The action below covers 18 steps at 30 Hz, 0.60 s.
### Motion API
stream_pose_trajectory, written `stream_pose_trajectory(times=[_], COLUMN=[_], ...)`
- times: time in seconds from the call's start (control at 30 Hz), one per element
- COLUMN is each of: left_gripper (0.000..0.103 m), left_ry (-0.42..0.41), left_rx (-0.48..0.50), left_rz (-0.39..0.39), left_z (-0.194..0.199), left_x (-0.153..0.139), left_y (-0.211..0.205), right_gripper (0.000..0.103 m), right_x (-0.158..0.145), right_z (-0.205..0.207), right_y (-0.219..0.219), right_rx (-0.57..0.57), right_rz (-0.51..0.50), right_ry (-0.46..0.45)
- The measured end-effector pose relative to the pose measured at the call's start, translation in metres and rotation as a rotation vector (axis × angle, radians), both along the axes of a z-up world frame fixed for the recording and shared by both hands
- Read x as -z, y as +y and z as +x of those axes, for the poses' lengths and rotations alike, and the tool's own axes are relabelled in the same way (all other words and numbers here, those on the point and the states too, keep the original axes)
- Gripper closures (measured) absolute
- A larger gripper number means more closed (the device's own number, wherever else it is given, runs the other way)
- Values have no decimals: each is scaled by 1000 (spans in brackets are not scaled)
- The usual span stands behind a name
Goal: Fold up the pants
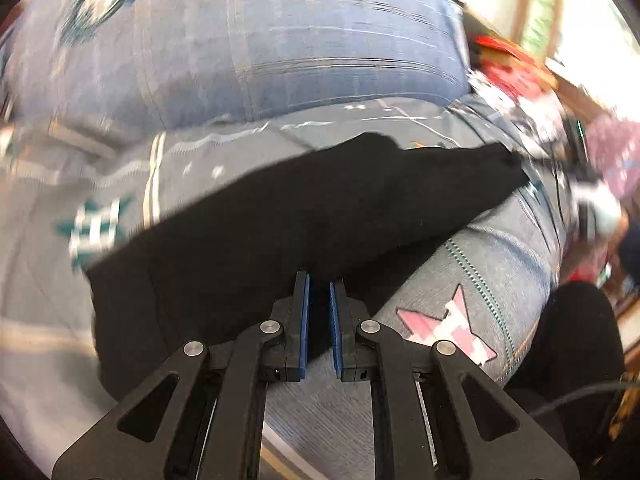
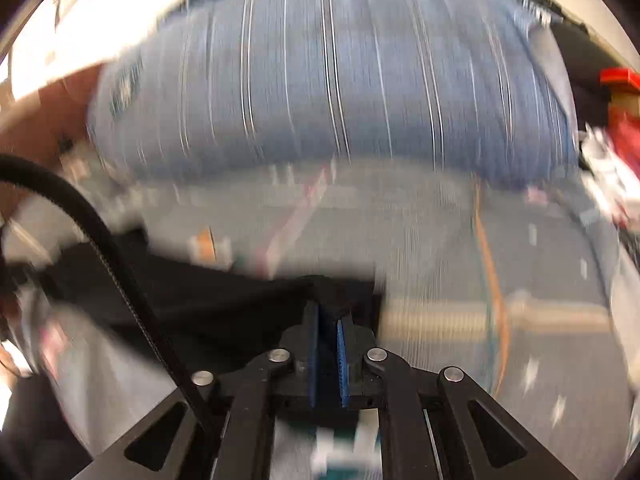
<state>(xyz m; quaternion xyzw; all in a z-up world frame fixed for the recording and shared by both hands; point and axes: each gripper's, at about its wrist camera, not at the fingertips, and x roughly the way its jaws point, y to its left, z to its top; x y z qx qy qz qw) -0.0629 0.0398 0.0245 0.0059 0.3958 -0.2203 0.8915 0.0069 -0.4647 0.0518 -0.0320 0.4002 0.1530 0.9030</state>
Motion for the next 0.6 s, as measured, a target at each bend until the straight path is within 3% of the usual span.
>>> stream_pose_trajectory(times=[0.07, 0.13, 0.2, 0.3, 0.5, 0.6], left_gripper=[95, 95, 95, 94, 94, 94], left_ry=[32, 38, 12, 3, -11, -13], left_rx=[-55, -91, -113, -138, -172, -171], left_rz=[-72, -122, -117, -83, -102, -95], left_z=[-3, -8, -15, -25, -35, -35], left_x=[2, -2, -13, -20, -29, -29], left_y=[6, 13, 15, 19, 29, 28], right_gripper=[92, 82, 57, 55, 55, 55], right_x=[12, 7, 2, -6, -20, -24], right_z=[-19, -28, -34, -41, -53, -42], right_y=[-1, -13, -26, -38, -41, -37], right_rx=[27, 79, 153, 194, 259, 257], right_rz=[0, 82, 162, 209, 300, 263], right_ry=[-13, -18, -12, -4, 2, 9])
